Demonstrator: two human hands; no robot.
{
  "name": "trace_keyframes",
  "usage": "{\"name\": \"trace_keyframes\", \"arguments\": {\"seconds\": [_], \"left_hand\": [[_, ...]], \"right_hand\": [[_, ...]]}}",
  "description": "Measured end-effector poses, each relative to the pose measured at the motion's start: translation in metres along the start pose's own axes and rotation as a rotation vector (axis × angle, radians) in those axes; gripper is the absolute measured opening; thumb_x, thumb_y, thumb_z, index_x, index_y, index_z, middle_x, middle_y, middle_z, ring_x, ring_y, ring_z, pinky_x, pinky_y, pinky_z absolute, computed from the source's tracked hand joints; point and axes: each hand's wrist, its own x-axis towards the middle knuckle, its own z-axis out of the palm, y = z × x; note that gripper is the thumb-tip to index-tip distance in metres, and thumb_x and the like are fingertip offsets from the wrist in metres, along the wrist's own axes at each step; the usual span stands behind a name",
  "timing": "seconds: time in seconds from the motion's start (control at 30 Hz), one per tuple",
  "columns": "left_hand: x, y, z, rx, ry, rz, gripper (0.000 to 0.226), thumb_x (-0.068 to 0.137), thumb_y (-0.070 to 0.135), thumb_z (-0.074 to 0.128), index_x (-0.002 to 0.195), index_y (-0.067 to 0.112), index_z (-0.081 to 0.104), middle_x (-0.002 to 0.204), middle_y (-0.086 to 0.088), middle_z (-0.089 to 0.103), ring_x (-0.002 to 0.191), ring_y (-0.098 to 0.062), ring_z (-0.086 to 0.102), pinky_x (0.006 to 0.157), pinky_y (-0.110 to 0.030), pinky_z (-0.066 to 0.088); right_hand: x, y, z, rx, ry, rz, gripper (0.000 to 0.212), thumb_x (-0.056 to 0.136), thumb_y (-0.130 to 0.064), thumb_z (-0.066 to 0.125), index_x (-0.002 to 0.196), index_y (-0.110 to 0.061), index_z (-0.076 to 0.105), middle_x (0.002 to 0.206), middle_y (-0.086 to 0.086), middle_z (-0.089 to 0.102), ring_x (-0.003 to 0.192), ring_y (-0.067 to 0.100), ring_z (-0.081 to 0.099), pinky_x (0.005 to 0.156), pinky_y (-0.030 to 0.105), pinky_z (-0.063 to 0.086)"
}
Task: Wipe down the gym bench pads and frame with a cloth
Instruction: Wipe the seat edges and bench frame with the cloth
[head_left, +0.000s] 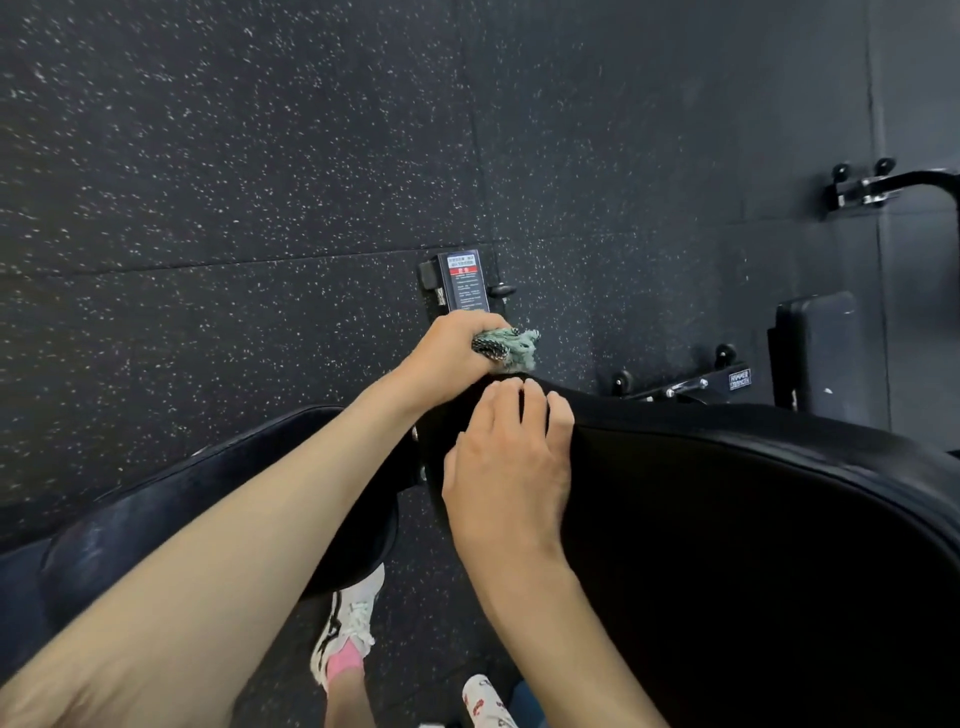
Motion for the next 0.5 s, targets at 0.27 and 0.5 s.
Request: {"name": "trace_keyframes", "arguments": {"seconds": [0.27,0.5], "left_hand": [[0.013,-0.037,0.003,-0.056,0.108,-0.253,0.014,0.081,0.003,0.068,0.076,0.016,0.065,0.077,-0.003,0.063,0.074,-0.017,0.052,0.068,-0.027,0.041],[0.02,-0.041,-0.028,0.091,-0.106,-0.42,0.01,0.082,0.003,0.065,0.075,0.011,0.063,0.064,-0.004,0.053,0.057,-0.016,0.044,0.043,-0.016,0.034]], "right_hand": [[0.0,-0.002,0.012,-0.008,0.082,0.022,0.048,0.077,-0.029,0.067,0.117,-0.002,0.064,0.109,0.012,0.064,0.109,0.029,0.058,0.106,0.041,0.022],[0.005,-0.001,0.016,0.154,0.052,0.026,0.048,0.079,-0.023,0.066,0.119,0.001,0.057,0.118,0.018,0.058,0.116,0.034,0.051,0.102,0.046,0.024]]}}
